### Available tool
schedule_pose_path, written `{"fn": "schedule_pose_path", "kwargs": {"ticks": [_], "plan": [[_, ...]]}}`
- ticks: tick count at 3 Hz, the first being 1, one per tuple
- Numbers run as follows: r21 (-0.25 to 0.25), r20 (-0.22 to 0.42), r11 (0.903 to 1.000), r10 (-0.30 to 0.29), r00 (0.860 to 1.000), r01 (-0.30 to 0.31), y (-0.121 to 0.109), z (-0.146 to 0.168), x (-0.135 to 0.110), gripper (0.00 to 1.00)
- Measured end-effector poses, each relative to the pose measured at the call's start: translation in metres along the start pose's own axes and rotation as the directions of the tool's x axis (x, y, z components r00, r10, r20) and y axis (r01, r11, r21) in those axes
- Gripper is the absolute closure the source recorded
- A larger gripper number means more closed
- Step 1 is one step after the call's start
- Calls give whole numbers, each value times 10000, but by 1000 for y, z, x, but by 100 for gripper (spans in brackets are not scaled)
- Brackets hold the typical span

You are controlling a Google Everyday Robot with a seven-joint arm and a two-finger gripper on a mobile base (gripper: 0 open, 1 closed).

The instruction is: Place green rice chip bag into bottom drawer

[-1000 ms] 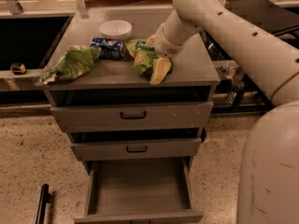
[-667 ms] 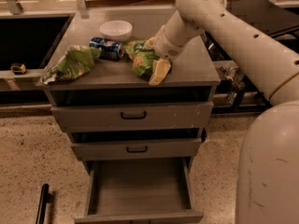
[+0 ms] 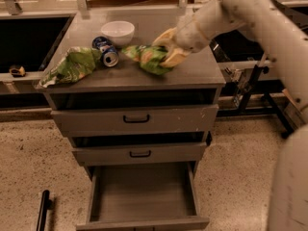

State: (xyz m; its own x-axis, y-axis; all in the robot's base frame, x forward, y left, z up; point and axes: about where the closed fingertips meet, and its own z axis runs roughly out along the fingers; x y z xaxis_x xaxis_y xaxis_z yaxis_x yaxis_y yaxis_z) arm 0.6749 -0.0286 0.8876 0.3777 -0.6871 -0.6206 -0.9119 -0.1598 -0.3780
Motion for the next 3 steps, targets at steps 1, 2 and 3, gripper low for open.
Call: {"fn": "schedule_pose_path", "kwargs": {"ticks": [1,2,3], "plan": [[626,690,9952,-790,9945,747,19,-55,-14,100],[822,634,9943,-730,9953,677,47,-83,-4,100],[591,-520,9972,-433,9977,464,82,-90,15,100]]}}
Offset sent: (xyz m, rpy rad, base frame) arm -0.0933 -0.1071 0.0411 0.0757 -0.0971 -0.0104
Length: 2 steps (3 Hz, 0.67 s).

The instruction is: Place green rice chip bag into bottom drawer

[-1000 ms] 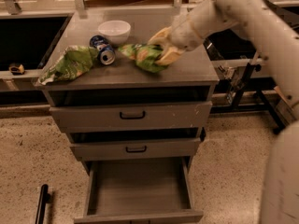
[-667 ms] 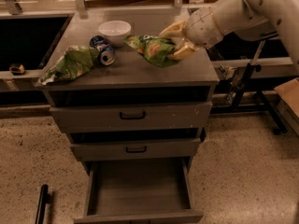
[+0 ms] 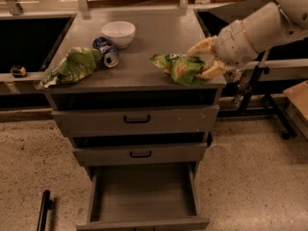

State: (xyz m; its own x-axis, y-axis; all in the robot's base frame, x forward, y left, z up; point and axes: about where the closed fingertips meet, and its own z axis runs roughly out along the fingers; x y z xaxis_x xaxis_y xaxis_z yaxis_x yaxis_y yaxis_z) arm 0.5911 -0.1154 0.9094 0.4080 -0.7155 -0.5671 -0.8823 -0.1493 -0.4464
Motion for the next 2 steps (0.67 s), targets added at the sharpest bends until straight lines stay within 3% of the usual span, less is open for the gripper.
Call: {"fn": "schedule_pose_path", "kwargs": {"ticks": [1,2], "plan": [[-1214,-984,9920,220,9949,-340,47,24,23,100],[-1214,-984,9920,221,9949,-340,47,24,23,100]]}}
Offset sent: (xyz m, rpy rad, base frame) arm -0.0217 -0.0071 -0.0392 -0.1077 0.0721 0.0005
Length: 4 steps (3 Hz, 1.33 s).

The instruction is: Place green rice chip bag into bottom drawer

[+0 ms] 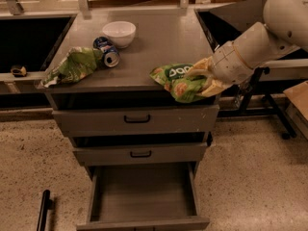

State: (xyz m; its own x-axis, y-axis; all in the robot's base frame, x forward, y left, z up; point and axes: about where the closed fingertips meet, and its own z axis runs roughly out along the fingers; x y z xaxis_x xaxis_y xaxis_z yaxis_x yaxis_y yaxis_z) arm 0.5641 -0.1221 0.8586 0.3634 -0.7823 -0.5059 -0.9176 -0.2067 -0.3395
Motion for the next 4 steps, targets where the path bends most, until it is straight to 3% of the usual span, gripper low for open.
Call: {"fn": "schedule_pose_path", "kwargs": {"ticks": [1,2,3,4], "plan": [[-310,-90,9977,595,9982,-598,11,12,12,100],[-547,-191,9962,662,9976,-672,13,15,11,100],[-1187,-193,9884,929,9955,-946,24,27,15,100],[-1188,-193,9884,928,9955,-945,24,27,15,100]]}}
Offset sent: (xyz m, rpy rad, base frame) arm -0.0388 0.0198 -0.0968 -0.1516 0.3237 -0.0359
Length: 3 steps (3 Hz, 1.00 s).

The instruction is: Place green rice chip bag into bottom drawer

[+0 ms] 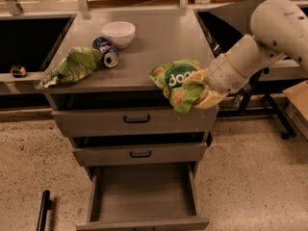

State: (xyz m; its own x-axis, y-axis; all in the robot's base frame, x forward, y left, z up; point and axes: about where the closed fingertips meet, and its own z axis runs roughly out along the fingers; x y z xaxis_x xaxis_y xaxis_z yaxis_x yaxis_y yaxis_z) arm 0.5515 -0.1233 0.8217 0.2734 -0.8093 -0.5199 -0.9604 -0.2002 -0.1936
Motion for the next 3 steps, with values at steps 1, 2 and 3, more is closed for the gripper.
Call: {"fn": "schedule_pose_path", "kwargs": {"ticks": [1,2,3], "plan": [[30,211,9999,-169,9996,169,2,2,-1,100],[203,-71,9938,-1094,9940,1095,20,-11,-20,100],[82,204,9919,-1269,9917,1268,63,-18,-40,100]]}}
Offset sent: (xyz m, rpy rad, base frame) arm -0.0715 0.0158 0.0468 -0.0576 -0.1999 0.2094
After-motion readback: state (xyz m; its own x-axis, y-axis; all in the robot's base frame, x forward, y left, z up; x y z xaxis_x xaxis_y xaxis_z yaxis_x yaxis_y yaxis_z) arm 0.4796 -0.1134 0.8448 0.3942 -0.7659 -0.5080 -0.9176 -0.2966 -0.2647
